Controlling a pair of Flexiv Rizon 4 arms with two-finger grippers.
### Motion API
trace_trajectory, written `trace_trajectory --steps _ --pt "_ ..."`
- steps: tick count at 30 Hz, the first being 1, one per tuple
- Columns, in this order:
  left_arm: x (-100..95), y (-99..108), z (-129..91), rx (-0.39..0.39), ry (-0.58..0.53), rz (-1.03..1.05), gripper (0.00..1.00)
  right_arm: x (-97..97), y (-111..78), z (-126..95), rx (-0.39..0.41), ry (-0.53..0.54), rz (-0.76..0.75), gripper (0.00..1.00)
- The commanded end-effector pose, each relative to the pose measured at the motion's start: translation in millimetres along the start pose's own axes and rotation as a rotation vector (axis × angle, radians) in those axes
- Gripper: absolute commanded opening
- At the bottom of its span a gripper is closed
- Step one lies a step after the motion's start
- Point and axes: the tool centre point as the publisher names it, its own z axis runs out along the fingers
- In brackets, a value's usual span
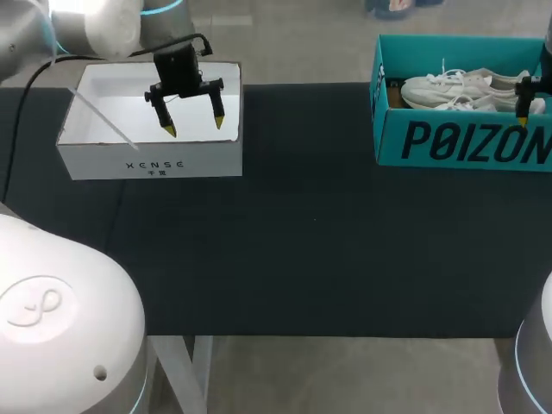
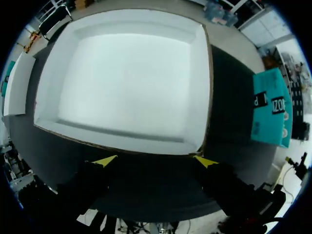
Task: Take the shoe out of the shoebox, open the shoe tongue, remove and reinsert the insole, then place the shoe into the shoebox
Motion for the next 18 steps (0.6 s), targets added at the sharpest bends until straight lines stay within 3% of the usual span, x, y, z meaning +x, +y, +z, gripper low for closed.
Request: trace_trajectory --steps 1,13,18 --pt "10.3 -6.6 6.0 0.015 -0.022 -0.003 1.00 -11.5 -3.6 0.6 -0.010 0.035 -0.012 1.00" --pt "24.9 -19.8 24.0 0.092 -0.040 -0.105 1.00 -13.0 -4.1 15.5 0.030 0.011 -0.057 1.00" --pt "25.9 -20.1 24.7 0.097 -0.045 -0.140 1.00 -14.1 3.9 16.7 0.119 0.052 -0.057 1.00"
